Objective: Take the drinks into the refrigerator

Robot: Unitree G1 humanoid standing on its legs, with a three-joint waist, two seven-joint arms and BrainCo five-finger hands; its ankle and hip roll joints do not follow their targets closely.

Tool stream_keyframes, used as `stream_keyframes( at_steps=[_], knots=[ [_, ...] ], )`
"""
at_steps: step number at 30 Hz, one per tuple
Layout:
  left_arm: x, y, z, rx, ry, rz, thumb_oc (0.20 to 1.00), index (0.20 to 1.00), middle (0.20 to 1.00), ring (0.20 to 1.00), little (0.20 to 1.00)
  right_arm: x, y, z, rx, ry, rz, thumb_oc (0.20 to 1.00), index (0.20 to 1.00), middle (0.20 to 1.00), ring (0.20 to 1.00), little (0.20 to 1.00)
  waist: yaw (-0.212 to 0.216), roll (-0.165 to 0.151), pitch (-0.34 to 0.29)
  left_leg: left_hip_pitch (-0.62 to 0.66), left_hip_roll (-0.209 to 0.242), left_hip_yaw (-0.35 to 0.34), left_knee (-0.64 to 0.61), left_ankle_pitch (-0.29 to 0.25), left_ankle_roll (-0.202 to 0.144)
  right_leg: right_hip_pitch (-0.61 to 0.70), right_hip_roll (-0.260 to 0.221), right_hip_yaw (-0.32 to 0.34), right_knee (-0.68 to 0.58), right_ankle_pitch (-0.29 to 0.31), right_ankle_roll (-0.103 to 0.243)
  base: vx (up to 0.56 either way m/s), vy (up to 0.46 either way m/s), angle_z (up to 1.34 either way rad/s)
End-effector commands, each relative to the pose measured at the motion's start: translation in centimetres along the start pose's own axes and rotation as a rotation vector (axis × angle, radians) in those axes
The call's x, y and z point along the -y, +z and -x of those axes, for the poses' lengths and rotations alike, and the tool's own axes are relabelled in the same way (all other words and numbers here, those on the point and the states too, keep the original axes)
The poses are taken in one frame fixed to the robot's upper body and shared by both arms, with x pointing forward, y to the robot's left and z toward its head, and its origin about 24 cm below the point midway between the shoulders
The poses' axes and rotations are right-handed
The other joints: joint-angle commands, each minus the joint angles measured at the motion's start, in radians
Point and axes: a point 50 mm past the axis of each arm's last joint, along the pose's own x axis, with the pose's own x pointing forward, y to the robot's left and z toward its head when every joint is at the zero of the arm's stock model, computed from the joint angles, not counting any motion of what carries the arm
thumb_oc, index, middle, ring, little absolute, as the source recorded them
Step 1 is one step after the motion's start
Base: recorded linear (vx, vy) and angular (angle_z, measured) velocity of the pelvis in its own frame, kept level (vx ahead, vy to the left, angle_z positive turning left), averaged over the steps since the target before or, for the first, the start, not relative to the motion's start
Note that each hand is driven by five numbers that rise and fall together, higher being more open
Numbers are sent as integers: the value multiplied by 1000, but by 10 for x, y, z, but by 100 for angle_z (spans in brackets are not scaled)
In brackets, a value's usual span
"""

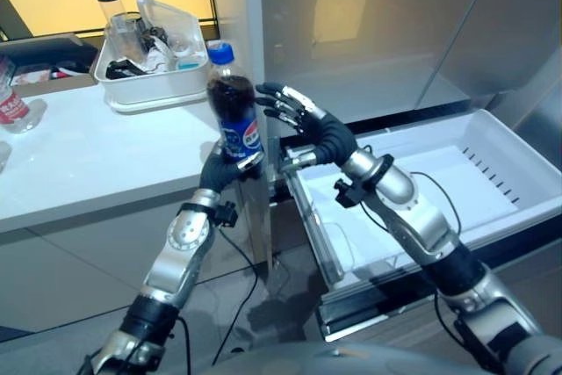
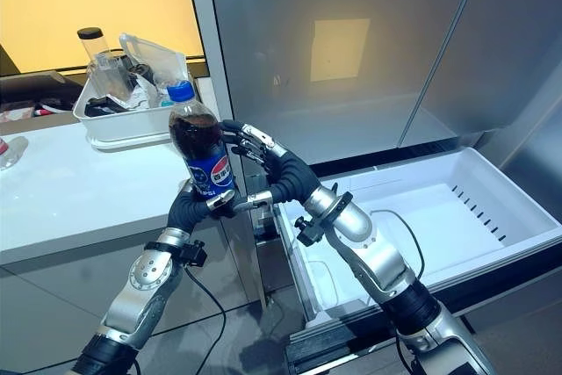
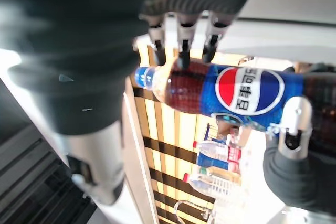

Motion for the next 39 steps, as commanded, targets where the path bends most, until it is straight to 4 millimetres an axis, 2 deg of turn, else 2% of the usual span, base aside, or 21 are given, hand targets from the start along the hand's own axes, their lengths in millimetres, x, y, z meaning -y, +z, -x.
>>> stream_keyframes(
  at_steps=[1, 4, 7, 13, 19, 26, 39],
  knots=[
    [22, 54, -40, 282, -98, -42, 200, 200, 200, 200, 200, -16, 18, -30, 121, 72, -44, 1000, 1000, 1000, 1000, 1000, 6, -17, -42, 2, -9, 1, 1, -49, 32, 13, -45, -9, 4, 4, 75, 0, 0, 0],
    [23, 53, -40, 276, -99, -46, 200, 200, 200, 200, 200, -16, 18, -32, 121, 71, -40, 1000, 1000, 1000, 1000, 1000, 6, -17, -41, 2, -9, 1, 1, -49, 33, 14, -46, -11, 4, 4, 75, 0, 0, 0],
    [30, 46, -38, 250, -136, -81, 200, 200, 200, 200, 200, -14, 0, -36, 43, 38, -58, 1000, 1000, 1000, 1000, 1000, 15, -17, -40, 4, -12, -4, 1, -50, 34, 20, -46, -16, 4, 4, 75, 0, 0, 0],
    [30, 39, -31, 235, -141, -144, 200, 200, 200, 200, 200, -4, -13, -36, -20, -25, -25, 1000, 1000, 1000, 1000, 1000, 26, -17, -39, 5, -14, -9, 1, -53, 35, 25, -47, -23, 4, 1, 75, 0, 0, 0],
    [25, 30, -24, 202, -111, -171, 200, 200, 200, 200, 200, 10, -17, -40, -61, -87, 79, 1000, 1000, 1000, 1000, 1000, 38, -16, -41, 8, -15, -11, 1, -56, 37, 31, -48, -26, 4, -2, 75, 2, -1, 1],
    [18, 35, -21, 241, -91, -298, 200, 200, 200, 200, 200, 21, -19, -46, -86, -130, 121, 1000, 1000, 1000, 1000, 1000, 49, -14, -43, 8, -17, -14, 1, -57, 36, 35, -48, -30, 4, -4, 76, 11, -1, 4],
    [29, 27, -30, 222, -111, -360, 200, 200, 200, 200, 200, 8, -18, -57, -65, -91, 80, 1000, 1000, 1000, 1000, 1000, 45, -9, -44, 14, -20, -17, 1, -61, 36, 42, -51, -33, 4, -9, 76, 0, 0, 0]
  ],
)
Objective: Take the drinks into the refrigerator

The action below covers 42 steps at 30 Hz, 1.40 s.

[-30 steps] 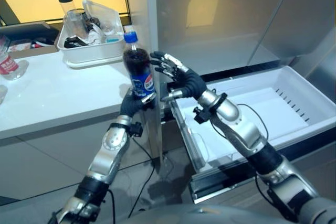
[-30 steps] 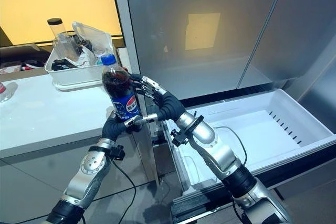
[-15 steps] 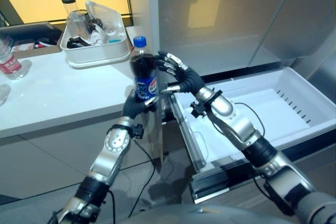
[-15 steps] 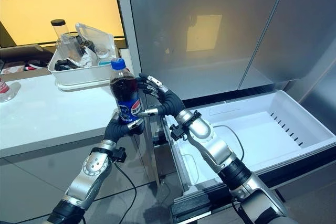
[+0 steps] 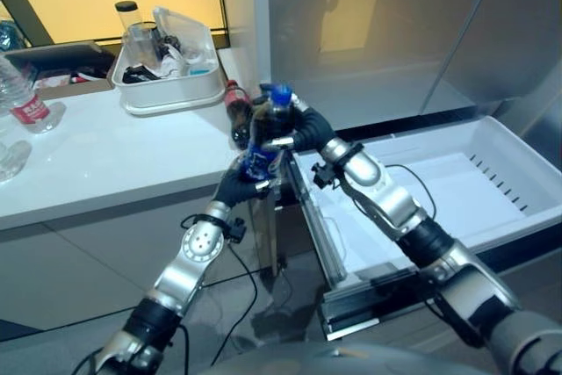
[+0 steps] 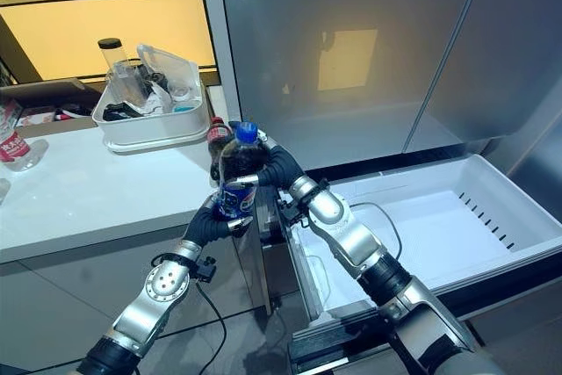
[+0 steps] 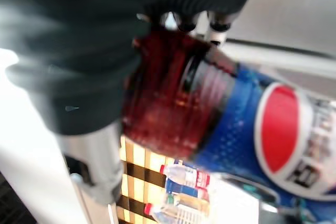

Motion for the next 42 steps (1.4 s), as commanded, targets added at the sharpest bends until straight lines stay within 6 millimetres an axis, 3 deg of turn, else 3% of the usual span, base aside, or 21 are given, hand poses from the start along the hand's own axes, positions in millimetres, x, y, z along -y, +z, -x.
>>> stream_keyframes(
  at_steps=[1, 13, 24, 42],
  knots=[
    [-9, 61, -37, 312, 35, -70, 200, 200, 200, 200, 200, -11, 28, -26, 113, 53, -5, 1000, 1000, 1000, 1000, 1000, 17, -24, -28, 5, -20, 3, 1, -63, 35, 24, -46, -16, 4, -10, 77, 0, 0, 0],
    [-21, 64, -39, 312, 118, 22, 200, 200, 200, 200, 200, -29, 29, -19, 137, 132, -98, 1000, 1000, 1000, 1000, 1000, 13, -27, -24, 8, -16, 3, 1, -65, 33, 31, -44, -20, 4, -14, 75, 0, 0, 0],
    [-40, 70, -42, 332, 242, 22, 200, 200, 200, 200, 200, -32, 8, -23, 42, 60, -98, 1000, 1000, 1000, 1000, 1000, 22, -27, -28, 16, -12, 0, 1, -69, 30, 43, -43, -27, 4, -21, 72, 0, 0, 0],
    [-33, 85, -46, 394, 222, -25, 200, 200, 200, 200, 200, -45, 7, -38, 19, 78, -107, 1000, 1000, 1000, 1000, 1000, 30, -22, -28, 21, -13, -9, 1, -72, 29, 54, -46, -36, 4, -27, 70, 0, 0, 0]
  ],
)
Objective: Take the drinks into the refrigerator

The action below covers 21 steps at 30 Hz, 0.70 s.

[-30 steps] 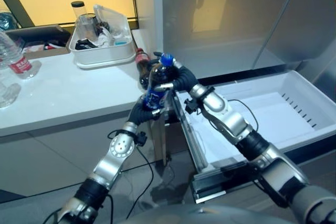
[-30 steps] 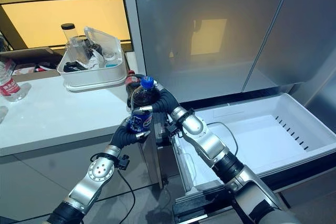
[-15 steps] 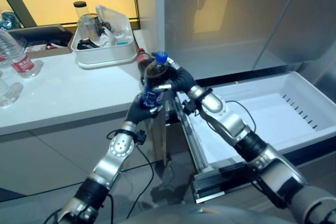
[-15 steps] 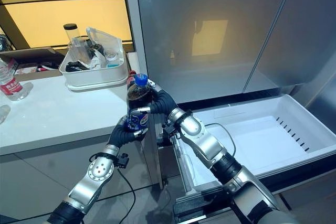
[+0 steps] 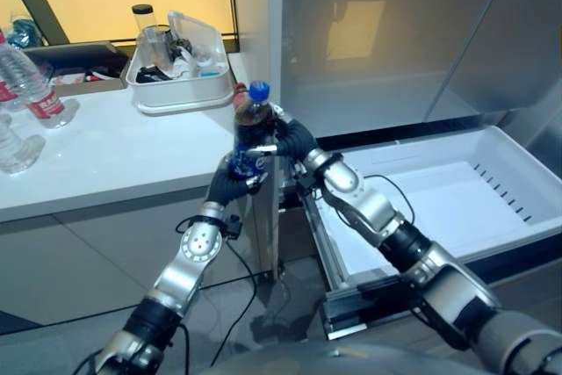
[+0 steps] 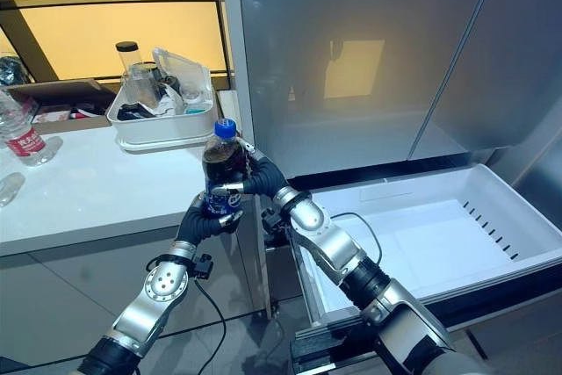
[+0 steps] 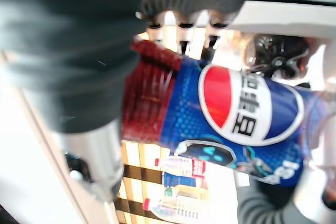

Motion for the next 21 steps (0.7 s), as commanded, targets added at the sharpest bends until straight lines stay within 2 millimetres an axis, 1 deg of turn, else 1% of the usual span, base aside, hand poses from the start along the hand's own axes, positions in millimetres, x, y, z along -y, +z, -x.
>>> stream_keyframes(
  at_steps=[1, 7, 8, 11, 13, 15, 18, 21],
  knots=[
    [-12, 91, -47, 423, 73, -26, 200, 200, 200, 200, 200, -26, 25, -25, 92, 104, 21, 1000, 1000, 1000, 1000, 1000, 23, -11, -13, 21, -15, 0, 1, -75, 28, 46, -46, -26, 5, -27, 71, 0, 0, 0],
    [-7, 92, -47, 431, 48, -27, 200, 200, 200, 200, 200, -24, 23, -33, 69, 75, 20, 1000, 1000, 1000, 1000, 1000, 28, -13, -17, 22, -15, -2, 1, -75, 28, 48, -46, -25, 5, -28, 71, 0, 0, 0],
    [-6, 92, -47, 430, 40, -24, 200, 200, 200, 200, 200, -23, 25, -34, 75, 74, 35, 1000, 1000, 1000, 1000, 1000, 29, -14, -17, 22, -15, -2, 1, -75, 28, 48, -45, -24, 5, -27, 71, 0, 0, 0],
    [-3, 97, -48, 449, -9, -35, 200, 200, 200, 200, 200, -24, 29, -36, 79, 109, 76, 1000, 1000, 1000, 1000, 1000, 28, -15, -17, 20, -16, -5, 1, -75, 29, 47, -46, -24, 5, -27, 71, 0, 0, 0],
    [-2, 97, -49, 451, -28, -35, 200, 200, 200, 200, 200, -24, 30, -36, 80, 122, 87, 1000, 1000, 1000, 1000, 1000, 27, -15, -18, 20, -16, -4, 1, -75, 29, 47, -46, -25, 5, -27, 71, -2, 4, 2],
    [3, 96, -50, 438, -76, -35, 200, 200, 200, 200, 200, -26, 31, -36, 87, 150, 100, 1000, 1000, 1000, 1000, 1000, 25, -14, -20, 21, -17, -4, 1, -75, 30, 48, -47, -24, 5, -27, 72, 0, 0, 0],
    [4, 97, -50, 443, -93, -28, 200, 200, 200, 200, 200, -28, 31, -36, 87, 167, 93, 1000, 1000, 1000, 1000, 1000, 24, -13, -20, 21, -17, -2, 1, -75, 30, 47, -46, -22, 5, -27, 72, 0, 0, 0],
    [7, 98, -50, 448, -122, -12, 200, 200, 200, 200, 200, -32, 25, -35, 61, 202, 42, 1000, 1000, 1000, 1000, 1000, 24, -13, -19, 20, -17, 0, 1, -73, 29, 45, -46, -23, 5, -26, 72, 0, 0, 0]
  ],
)
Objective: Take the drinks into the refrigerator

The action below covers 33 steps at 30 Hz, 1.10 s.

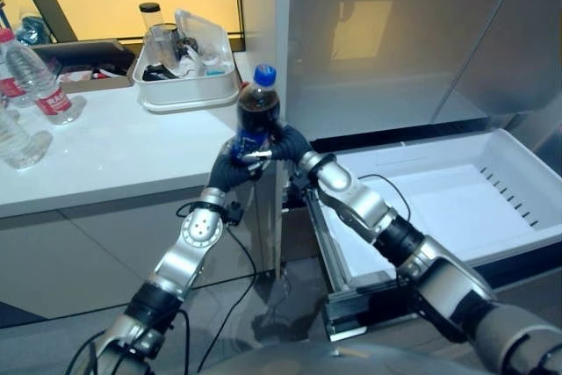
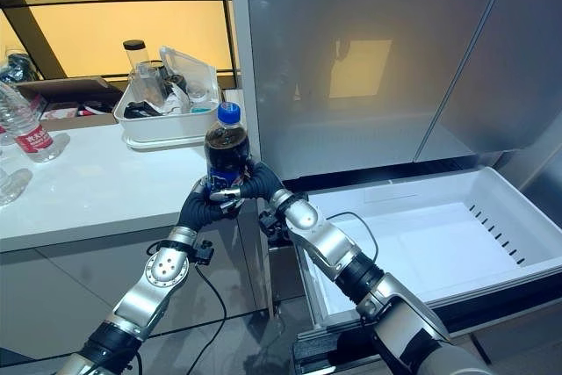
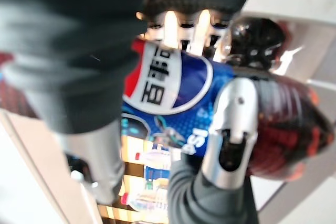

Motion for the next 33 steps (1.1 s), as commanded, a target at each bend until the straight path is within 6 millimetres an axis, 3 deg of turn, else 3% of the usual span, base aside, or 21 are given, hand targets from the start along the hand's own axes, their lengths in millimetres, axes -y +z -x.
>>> stream_keyframes(
  at_steps=[1, 12, 25, 33],
  knots=[
    [8, 76, -42, 363, -82, 14, 200, 200, 200, 200, 200, -32, 45, -28, 158, 186, 22, 1000, 1000, 1000, 1000, 1000, 6, -14, -19, 22, -15, 10, 1, -73, 29, 44, -44, -17, 4, -25, 71, 0, 0, 0],
    [12, 68, -40, 332, -112, -4, 200, 200, 200, 200, 200, -21, 55, -29, 187, 154, 59, 1000, 1000, 1000, 1000, 1000, 6, -14, -21, 19, -15, 8, 1, -73, 30, 41, -44, -15, 4, -24, 72, 0, 0, 0],
    [27, 60, -32, 284, -151, 80, 200, 200, 200, 200, 200, -19, 64, -30, 254, 108, -255, 1000, 1000, 1000, 1000, 1000, 15, -15, -15, 15, -13, 9, 1, -69, 31, 36, -43, -15, 4, -23, 70, 0, 0, 0],
    [36, 60, -32, 262, -149, 132, 200, 200, 200, 200, 200, -18, 60, -31, 260, 46, -447, 1000, 1000, 1000, 1000, 1000, 15, -18, -12, 13, -15, 10, 1, -69, 31, 32, -42, -16, 4, -20, 70, 0, 0, 0]
  ],
)
